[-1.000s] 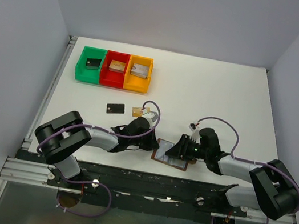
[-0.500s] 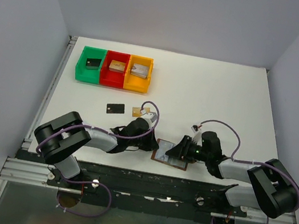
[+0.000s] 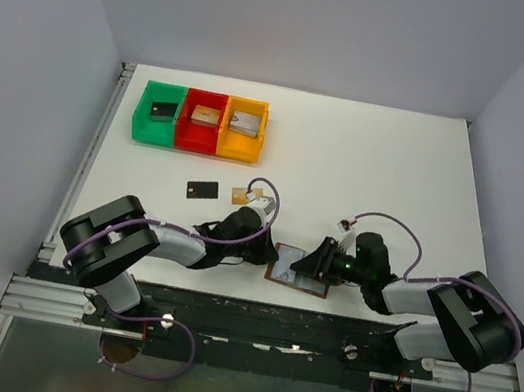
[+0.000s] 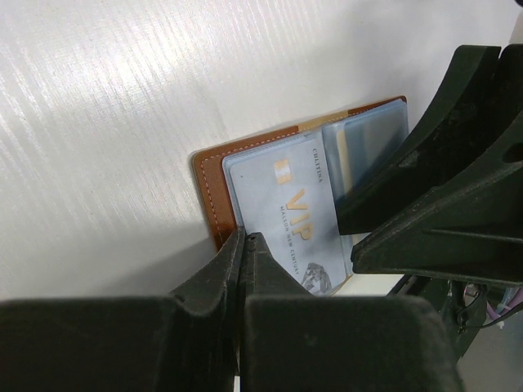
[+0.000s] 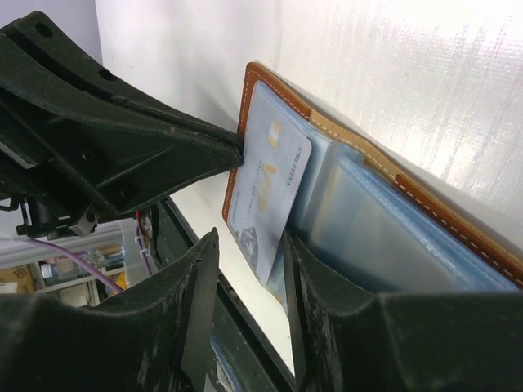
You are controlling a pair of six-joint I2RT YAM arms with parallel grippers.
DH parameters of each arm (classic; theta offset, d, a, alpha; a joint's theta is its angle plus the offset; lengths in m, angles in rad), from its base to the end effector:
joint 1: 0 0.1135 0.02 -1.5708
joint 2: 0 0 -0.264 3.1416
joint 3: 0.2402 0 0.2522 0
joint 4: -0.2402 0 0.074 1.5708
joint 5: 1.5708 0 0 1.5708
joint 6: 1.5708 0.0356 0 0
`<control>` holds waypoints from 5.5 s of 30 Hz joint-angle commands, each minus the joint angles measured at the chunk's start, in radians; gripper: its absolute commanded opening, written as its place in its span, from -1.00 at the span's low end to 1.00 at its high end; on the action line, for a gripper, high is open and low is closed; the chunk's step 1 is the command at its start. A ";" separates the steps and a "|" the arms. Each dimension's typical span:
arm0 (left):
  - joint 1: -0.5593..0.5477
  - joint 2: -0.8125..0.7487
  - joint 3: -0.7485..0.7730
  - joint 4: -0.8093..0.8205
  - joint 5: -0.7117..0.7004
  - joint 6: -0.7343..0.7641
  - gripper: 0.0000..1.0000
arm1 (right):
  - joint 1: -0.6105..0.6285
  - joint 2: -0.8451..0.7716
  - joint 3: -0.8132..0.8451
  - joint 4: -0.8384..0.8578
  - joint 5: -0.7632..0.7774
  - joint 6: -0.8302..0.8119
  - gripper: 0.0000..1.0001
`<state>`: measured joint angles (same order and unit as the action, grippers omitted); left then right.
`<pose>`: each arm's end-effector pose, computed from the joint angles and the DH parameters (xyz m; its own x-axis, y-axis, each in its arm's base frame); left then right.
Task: Take the credit cards out of the card holder
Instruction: Remove the credit card from the card holder.
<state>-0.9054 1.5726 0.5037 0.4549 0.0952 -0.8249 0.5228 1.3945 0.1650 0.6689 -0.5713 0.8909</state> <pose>0.1704 -0.2227 0.1286 -0.8518 -0.0989 -0.5145 0.3028 0.7085 -0.6375 0.1639 0.1167 0.1074 -0.9248 0.2221 -0.3089 -0.1553 0.5209 0.8394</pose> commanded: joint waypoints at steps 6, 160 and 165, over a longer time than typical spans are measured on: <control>-0.021 0.014 -0.051 -0.096 -0.025 0.009 -0.88 | -0.007 0.107 -0.022 0.205 -0.052 0.060 -0.11; -0.038 -0.002 -0.077 -0.133 -0.083 -0.042 -1.00 | -0.012 -0.060 0.076 -0.178 -0.041 -0.049 -0.24; -0.038 -0.003 -0.080 -0.131 -0.086 -0.046 -1.00 | -0.012 -0.081 0.077 -0.207 -0.035 -0.056 -0.24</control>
<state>-0.9436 1.5318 0.4656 0.4381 0.0116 -0.8818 0.5106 1.3403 0.2222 0.5007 -0.6289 0.8581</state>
